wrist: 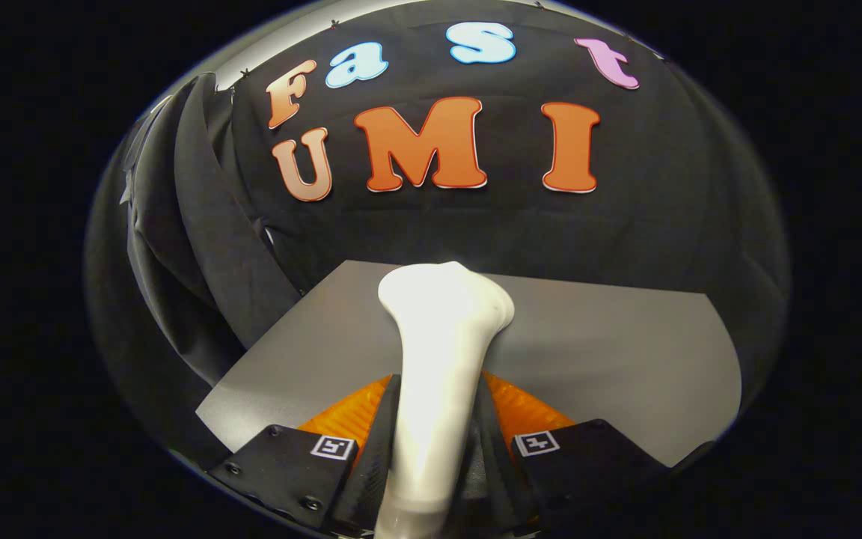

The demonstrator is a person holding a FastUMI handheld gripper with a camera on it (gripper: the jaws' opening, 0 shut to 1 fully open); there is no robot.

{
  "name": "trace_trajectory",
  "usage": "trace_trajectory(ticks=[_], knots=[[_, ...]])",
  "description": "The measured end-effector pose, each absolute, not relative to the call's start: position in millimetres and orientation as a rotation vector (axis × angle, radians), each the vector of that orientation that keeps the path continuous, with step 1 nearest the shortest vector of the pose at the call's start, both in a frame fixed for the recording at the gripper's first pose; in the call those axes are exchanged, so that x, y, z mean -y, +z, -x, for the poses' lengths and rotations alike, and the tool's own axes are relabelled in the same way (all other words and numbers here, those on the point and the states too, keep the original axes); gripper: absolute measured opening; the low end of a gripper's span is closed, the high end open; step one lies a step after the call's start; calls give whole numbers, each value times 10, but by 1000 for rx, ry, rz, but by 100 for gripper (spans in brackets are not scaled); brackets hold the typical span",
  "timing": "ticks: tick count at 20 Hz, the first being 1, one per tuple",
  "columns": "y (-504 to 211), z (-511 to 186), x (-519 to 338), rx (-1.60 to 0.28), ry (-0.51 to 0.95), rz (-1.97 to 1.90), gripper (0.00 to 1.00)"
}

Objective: Iron the clothes twice with a garment steamer, once on the left side and once on the right side.

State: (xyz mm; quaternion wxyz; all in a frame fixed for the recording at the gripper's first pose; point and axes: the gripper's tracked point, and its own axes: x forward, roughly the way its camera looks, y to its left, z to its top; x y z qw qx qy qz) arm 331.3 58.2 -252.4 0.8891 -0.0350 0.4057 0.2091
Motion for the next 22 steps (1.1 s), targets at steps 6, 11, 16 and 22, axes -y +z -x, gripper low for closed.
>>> trace_trajectory(ticks=[6, 11, 16, 22], knots=[[-2524, -3273, -629, -855, 472, 68, 56], [-2169, -3222, -688, -742, 463, 62, 48], [-1646, -3070, -611, -536, 364, 85, 48], [-1118, -2479, -798, -292, 268, -67, 48]])
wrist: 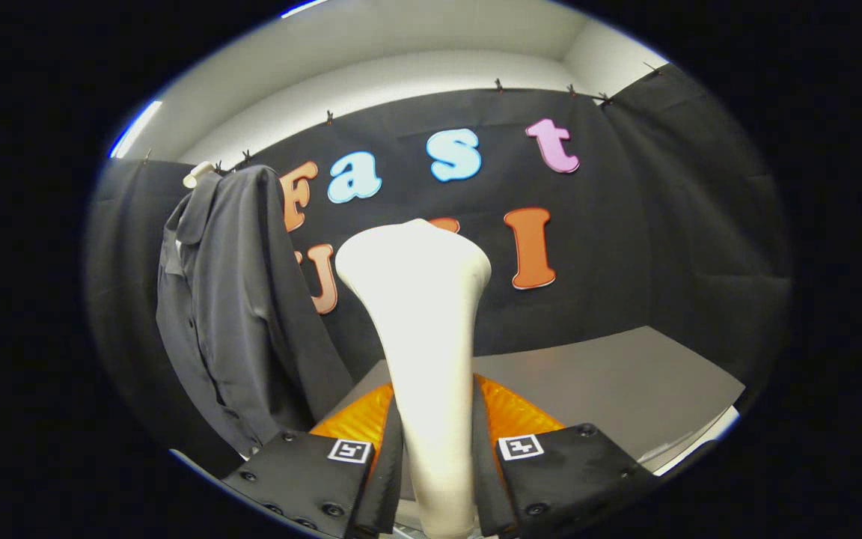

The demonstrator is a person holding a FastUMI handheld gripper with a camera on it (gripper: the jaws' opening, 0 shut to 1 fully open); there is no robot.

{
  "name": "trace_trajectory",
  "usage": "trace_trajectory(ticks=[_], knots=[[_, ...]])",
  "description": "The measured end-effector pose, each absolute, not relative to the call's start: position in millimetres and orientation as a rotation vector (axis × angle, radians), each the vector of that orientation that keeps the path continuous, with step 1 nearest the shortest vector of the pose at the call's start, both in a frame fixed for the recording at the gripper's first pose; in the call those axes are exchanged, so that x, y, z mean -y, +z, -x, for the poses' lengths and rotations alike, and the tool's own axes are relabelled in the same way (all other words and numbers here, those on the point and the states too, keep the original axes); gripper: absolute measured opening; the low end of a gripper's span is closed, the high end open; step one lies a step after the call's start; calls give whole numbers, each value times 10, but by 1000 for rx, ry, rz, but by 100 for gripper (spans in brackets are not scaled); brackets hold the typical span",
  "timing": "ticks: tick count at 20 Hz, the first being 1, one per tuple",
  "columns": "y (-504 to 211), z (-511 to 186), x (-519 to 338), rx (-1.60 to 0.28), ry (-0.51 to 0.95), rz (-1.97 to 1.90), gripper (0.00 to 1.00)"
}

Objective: Iron the clothes twice with a garment steamer, once on the left side and once on the right side.

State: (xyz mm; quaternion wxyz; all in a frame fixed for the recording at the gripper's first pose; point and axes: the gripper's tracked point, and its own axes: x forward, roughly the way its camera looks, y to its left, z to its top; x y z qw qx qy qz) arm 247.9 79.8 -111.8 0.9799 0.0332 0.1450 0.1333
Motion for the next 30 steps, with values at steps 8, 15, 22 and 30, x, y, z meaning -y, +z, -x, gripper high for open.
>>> trace_trajectory(ticks=[8, 15, 22, 30], knots=[[-832, -1461, -1621, -144, 178, -80, 48], [-771, -1194, -2198, -62, 123, -14, 48], [-793, -1348, -3031, -41, 231, -5, 48], [-850, -1630, -3592, -26, 300, 10, 48]])
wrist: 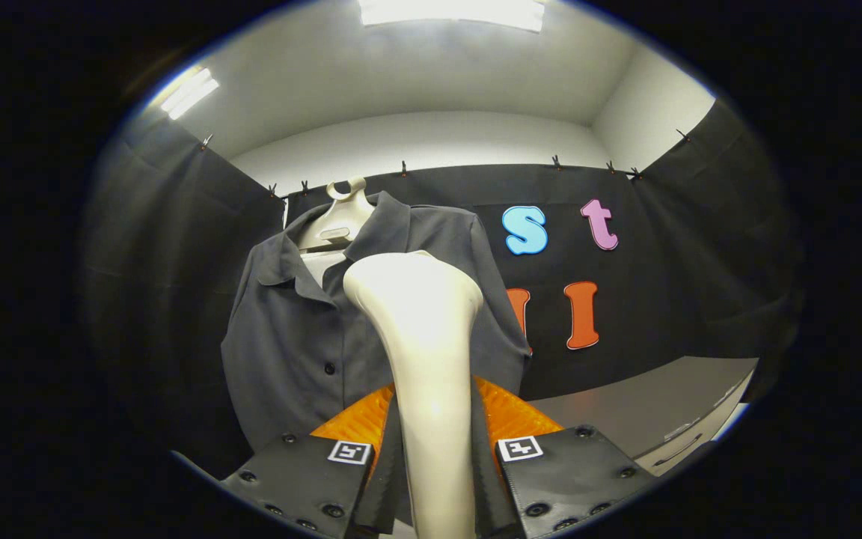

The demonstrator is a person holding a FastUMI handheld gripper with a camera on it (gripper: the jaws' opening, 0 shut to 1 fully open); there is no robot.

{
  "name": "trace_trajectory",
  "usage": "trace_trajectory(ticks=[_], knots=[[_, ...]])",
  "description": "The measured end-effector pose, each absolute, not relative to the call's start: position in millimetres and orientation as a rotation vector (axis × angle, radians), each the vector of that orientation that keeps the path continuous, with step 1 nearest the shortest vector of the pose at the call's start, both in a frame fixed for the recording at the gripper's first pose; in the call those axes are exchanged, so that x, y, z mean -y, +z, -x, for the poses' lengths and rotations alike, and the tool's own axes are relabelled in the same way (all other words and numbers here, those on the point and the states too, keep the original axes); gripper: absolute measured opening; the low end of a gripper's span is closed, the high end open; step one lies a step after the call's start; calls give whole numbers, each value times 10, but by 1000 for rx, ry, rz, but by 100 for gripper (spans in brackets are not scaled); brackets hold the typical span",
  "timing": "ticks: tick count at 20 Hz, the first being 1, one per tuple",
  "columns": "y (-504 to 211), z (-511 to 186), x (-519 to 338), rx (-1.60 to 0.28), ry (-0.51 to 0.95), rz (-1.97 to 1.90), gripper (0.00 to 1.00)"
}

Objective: Iron the clothes twice with a garment steamer, once on the left side and once on the right side.

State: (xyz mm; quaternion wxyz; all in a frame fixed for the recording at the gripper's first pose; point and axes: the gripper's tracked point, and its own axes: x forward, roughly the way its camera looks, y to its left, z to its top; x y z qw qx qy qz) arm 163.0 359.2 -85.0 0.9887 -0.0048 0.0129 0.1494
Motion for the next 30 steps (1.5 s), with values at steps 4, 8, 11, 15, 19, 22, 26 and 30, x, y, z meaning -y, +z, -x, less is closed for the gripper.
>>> trace_trajectory(ticks=[4, 8, 11, 15, 19, 22, 26, 30], knots=[[-864, -1845, -3715, -23, 270, 55, 48], [-947, -2062, -3756, -17, 216, 127, 48], [-1151, -2142, -3728, -46, 175, 163, 48], [-1432, -2058, -3646, -71, 155, 221, 48], [-1727, -1926, -3565, -123, 158, 197, 48], [-1905, -1834, -3519, -160, 161, 179, 48], [-2154, -1708, -3436, -206, 164, 190, 48], [-2410, -1567, -3403, -244, 171, 199, 48]])
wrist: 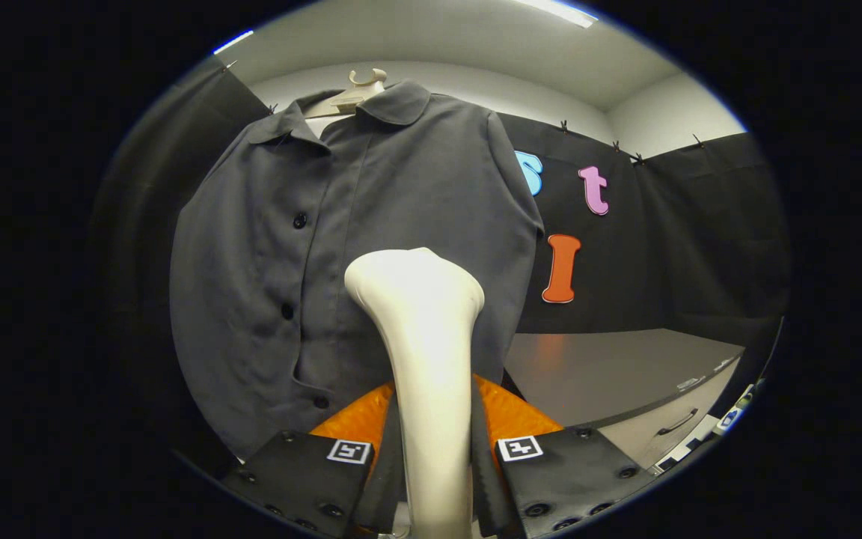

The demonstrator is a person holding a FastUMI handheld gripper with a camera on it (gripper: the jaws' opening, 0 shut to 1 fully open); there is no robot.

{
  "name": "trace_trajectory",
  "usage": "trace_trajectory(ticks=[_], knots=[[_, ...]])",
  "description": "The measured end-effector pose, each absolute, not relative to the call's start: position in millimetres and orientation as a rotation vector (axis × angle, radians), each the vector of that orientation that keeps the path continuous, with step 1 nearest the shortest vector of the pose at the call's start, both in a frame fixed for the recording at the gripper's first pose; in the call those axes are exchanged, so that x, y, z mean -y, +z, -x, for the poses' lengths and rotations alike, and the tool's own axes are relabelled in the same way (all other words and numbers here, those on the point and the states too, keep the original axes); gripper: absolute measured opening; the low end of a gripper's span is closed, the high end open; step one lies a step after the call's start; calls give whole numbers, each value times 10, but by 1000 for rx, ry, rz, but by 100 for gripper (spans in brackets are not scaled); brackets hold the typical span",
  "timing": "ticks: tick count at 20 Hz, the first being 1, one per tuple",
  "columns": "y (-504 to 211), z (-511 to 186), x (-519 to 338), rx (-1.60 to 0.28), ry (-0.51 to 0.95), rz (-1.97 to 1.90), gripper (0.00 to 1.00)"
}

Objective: Iron the clothes twice with a garment steamer, once on the left side and once on the right side.

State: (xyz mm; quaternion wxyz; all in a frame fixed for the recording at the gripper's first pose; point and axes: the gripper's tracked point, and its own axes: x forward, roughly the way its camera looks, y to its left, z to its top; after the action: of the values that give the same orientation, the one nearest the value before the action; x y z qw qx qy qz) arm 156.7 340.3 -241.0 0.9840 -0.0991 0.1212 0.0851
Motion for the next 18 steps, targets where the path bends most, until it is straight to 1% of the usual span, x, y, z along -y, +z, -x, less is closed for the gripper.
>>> trace_trajectory(ticks=[12, 18], knots=[[-3424, -962, -3292, -457, 201, 206, 48], [-3749, -749, -3142, -527, 186, 209, 48]])
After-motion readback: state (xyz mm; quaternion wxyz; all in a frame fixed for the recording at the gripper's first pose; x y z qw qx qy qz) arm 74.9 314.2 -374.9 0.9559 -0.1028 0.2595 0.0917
